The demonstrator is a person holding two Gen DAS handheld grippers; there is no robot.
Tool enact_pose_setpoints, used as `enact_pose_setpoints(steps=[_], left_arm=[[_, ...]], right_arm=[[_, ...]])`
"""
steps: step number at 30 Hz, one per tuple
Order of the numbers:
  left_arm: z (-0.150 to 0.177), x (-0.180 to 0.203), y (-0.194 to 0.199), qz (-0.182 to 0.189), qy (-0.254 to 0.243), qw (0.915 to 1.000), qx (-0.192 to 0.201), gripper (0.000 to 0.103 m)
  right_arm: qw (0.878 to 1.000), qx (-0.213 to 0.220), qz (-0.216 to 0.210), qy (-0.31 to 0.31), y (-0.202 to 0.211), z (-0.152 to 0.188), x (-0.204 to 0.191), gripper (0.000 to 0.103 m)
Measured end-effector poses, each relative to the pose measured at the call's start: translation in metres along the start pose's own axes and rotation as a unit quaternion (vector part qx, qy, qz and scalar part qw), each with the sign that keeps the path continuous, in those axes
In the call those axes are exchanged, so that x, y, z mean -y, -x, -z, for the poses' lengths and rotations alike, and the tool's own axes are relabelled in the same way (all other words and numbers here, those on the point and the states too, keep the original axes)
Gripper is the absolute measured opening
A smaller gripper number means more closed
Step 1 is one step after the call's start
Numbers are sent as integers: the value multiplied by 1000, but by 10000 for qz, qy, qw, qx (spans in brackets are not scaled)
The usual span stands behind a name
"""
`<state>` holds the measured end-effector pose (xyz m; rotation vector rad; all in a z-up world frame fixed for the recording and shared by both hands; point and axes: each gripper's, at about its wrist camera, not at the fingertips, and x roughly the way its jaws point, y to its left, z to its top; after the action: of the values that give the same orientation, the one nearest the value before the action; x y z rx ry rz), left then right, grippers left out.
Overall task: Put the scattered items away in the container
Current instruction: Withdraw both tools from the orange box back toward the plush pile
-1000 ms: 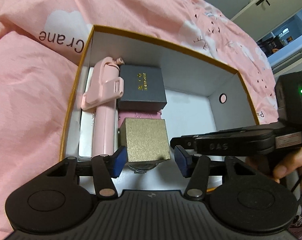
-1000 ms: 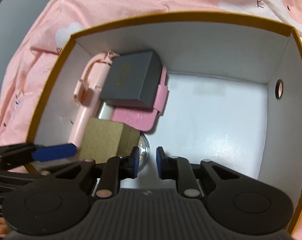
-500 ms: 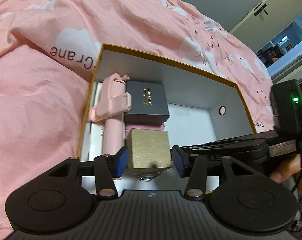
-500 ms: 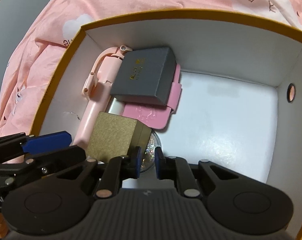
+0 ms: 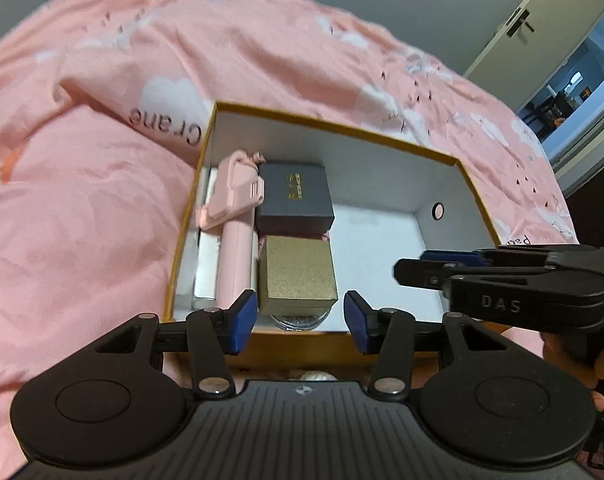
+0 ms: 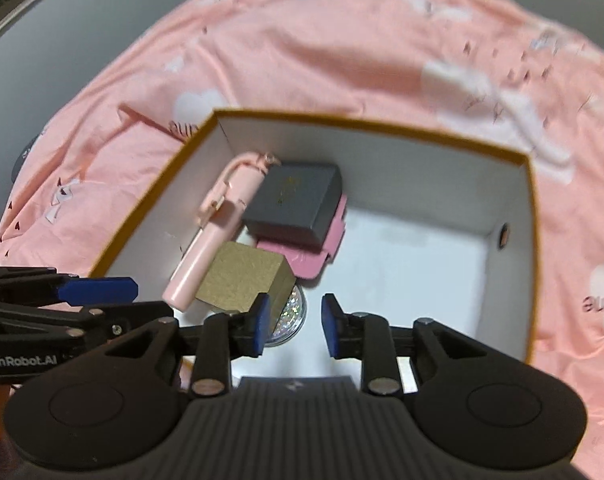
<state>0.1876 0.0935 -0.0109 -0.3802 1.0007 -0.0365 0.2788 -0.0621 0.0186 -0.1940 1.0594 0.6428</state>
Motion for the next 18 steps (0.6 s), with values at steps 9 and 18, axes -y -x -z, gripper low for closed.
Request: enact_pose_setpoints(steps=[9, 18], left_arm=[[31, 16, 40, -56, -255, 9975, 663, 55], [56, 22, 63, -176, -411, 9959, 786, 55]], right_arm=[[9909, 1243, 381, 341, 51, 42, -22, 37], [9831, 1748, 484, 246, 78, 83, -44, 39]])
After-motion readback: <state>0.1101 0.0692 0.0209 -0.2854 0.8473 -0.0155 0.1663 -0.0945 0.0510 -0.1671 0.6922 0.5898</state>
